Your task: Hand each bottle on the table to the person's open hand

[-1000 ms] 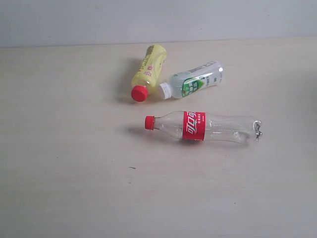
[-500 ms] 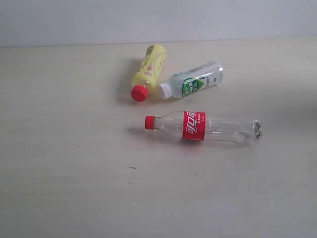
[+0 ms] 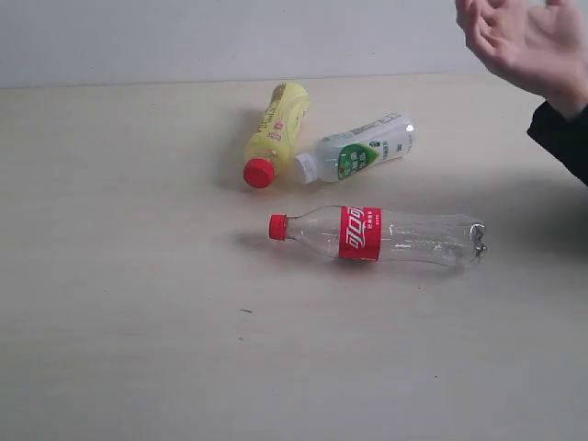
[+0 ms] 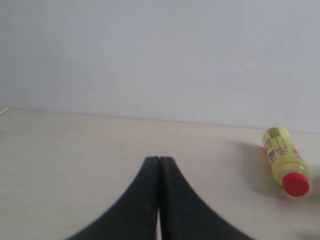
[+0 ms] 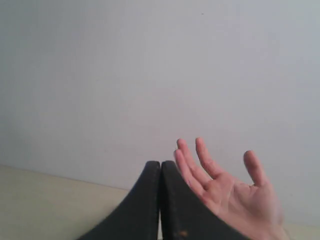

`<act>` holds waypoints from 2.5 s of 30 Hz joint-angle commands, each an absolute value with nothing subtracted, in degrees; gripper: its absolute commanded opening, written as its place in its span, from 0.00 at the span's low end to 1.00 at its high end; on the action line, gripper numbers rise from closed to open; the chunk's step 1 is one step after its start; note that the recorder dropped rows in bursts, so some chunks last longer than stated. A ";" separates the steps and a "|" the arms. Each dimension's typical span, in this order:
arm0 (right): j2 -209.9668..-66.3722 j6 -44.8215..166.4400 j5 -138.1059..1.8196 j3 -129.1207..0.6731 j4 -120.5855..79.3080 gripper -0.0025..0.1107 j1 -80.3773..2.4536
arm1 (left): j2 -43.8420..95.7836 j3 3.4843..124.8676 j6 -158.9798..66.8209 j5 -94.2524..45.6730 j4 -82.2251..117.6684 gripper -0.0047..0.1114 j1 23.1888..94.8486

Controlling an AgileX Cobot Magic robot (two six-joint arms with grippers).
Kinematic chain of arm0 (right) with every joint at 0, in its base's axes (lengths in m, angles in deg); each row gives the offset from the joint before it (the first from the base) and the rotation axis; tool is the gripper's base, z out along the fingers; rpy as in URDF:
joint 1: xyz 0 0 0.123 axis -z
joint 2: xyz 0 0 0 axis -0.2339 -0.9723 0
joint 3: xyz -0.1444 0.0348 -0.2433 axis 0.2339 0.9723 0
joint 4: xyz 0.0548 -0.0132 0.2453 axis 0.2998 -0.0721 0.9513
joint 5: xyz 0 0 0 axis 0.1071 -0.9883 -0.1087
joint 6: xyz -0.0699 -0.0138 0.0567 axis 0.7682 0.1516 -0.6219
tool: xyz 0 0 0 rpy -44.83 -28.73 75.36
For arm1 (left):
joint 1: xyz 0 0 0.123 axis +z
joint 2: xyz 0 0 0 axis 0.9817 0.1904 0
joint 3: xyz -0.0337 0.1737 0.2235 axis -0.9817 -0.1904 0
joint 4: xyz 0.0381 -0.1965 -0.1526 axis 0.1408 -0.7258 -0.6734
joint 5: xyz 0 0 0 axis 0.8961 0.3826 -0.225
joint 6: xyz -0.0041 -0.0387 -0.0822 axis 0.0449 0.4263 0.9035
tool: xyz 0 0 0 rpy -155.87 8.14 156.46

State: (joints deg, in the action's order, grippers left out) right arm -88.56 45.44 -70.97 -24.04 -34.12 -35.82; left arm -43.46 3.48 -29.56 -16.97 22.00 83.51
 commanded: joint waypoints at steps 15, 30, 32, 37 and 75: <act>-123.14 48.74 -80.54 -35.64 -31.58 0.02 -35.60 | -43.84 3.48 -29.62 -17.13 22.07 0.04 83.58; -153.83 105.18 -133.59 -64.59 -5.10 0.10 -35.72 | -43.84 3.48 -29.62 -17.13 22.07 0.04 83.58; -156.49 105.18 -131.05 -65.07 -7.81 0.21 -36.77 | -43.84 3.48 -29.62 -17.13 22.07 0.04 83.58; -161.98 105.08 -128.00 -65.07 -12.87 0.52 -38.19 | -43.84 3.48 -29.62 -17.13 22.07 0.04 83.58; -173.36 110.66 -108.36 -64.96 -16.56 0.72 -38.19 | -43.84 3.48 -29.62 -17.13 22.07 0.04 83.58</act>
